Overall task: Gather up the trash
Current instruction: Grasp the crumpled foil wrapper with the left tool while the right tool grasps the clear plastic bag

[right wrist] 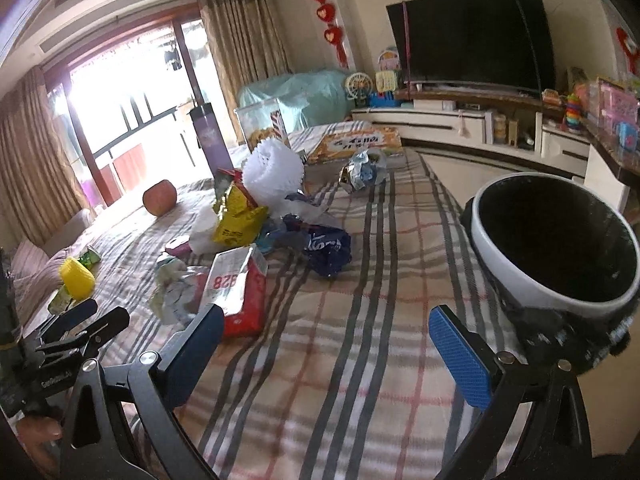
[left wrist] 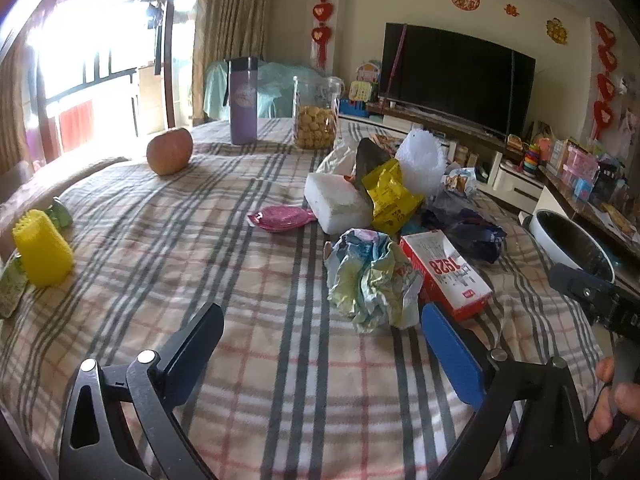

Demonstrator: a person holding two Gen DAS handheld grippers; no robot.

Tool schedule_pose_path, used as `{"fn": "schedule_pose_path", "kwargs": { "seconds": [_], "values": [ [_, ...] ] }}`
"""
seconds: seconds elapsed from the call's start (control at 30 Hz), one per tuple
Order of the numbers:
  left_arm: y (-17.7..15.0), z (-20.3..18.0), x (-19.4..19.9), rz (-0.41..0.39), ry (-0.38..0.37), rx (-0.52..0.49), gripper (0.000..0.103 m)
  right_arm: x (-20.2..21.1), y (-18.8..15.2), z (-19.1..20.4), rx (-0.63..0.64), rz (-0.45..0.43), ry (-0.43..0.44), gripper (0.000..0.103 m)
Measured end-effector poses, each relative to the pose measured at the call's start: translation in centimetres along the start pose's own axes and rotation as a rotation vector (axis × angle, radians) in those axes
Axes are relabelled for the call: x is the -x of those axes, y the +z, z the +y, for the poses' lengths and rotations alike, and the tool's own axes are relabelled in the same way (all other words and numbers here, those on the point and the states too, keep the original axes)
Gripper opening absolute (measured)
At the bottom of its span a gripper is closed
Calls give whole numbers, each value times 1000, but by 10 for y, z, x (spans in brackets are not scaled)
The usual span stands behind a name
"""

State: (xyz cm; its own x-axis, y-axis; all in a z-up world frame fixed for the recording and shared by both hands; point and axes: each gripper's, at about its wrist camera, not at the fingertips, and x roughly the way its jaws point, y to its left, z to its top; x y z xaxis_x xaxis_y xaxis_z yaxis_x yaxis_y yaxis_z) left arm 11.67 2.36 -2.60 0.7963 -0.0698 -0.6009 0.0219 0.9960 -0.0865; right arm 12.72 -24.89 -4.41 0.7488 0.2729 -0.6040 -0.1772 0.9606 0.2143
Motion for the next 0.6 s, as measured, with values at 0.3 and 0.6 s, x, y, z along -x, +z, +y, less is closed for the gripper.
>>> {"fn": "schedule_pose_path", "kwargs": {
  "seconds": [0.3,0.6],
  "values": [
    [19,-6,-35,45,-7,-10,98,-46,27,-7,-9,91,30,97],
    [25,-11,-65,101,-57,-23,73,-93,37,-4,23,196,42,77]
  ]
}}
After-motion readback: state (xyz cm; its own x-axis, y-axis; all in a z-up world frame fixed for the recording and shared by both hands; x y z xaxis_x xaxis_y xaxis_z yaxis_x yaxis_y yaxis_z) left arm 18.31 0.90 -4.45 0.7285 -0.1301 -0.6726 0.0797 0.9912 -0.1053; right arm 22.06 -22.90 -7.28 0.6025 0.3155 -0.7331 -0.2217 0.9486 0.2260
